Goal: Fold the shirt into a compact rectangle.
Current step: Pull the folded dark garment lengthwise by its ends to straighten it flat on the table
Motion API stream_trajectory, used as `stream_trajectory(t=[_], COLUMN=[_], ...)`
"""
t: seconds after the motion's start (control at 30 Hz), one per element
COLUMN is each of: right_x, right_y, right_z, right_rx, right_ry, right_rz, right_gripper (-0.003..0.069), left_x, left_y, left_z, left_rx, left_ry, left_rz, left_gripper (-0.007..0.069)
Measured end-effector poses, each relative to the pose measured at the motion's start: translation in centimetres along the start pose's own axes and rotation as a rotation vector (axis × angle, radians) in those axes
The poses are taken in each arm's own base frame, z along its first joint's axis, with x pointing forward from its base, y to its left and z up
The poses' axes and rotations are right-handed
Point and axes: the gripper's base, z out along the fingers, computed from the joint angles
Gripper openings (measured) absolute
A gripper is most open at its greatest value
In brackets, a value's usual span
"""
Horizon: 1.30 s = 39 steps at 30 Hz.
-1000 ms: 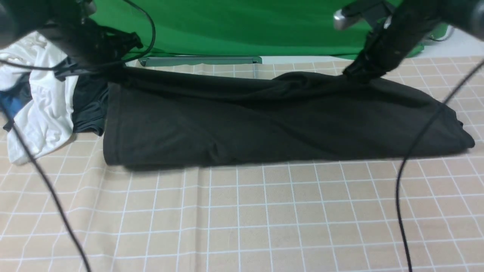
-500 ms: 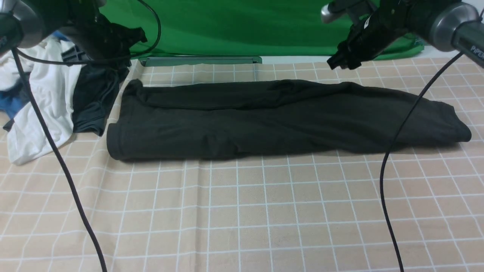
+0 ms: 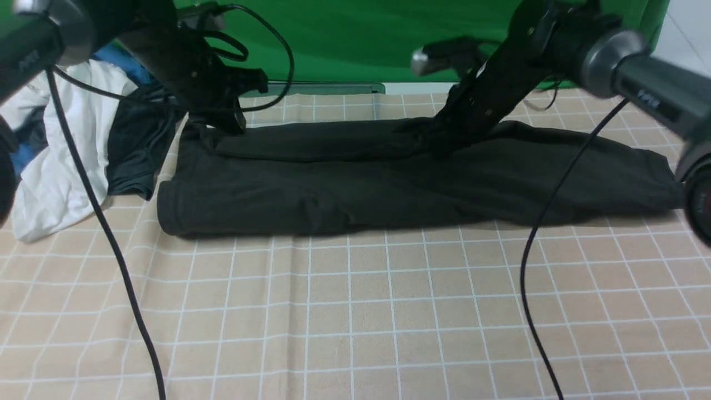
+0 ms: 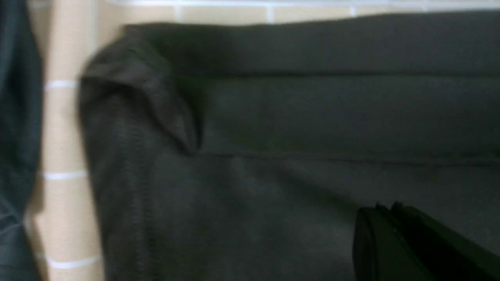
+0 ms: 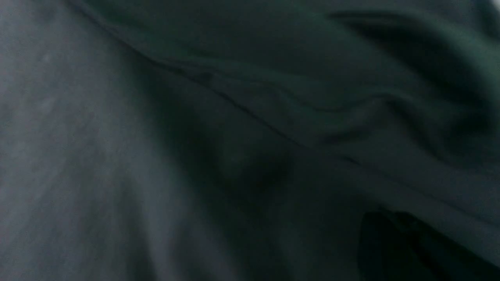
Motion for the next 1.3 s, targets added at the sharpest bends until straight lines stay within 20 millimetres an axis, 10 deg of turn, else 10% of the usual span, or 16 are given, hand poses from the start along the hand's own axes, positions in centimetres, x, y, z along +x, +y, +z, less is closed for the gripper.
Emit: stream_trajectory(t=[0.53,0.67,0.87,1.3], right_x=[-2.5,-3.3,-4.1,1.3], right_y=[-2.7,-4.1,-6.2,-8.3], right_z=[3.4,0.7,-9.6,-20.9], right_rx=[0.163,0.157,0.135,0.162], right_ry=[-0.413,-0.391,-0.283,-0.090], right_rz=[0.058,0.074,0.077,0.221], right_gripper=[0.0036,0.0038,0.0038,0.0035], left_x=[0.6,0.9,1.5,6.8], left_y=[-0.7,-0.5,0.1,2.3], left_z=[0.1,0.1,-0.1,-4.6], left_rx=[0.023,0.007,-0.059,-0.191], left_ry=[0.060,0.090,0.157,0.225], left_rz=[-0.001,0.010,0.049,-0.023], left_gripper=[0.0019,0.0019,0.0019,0.0019])
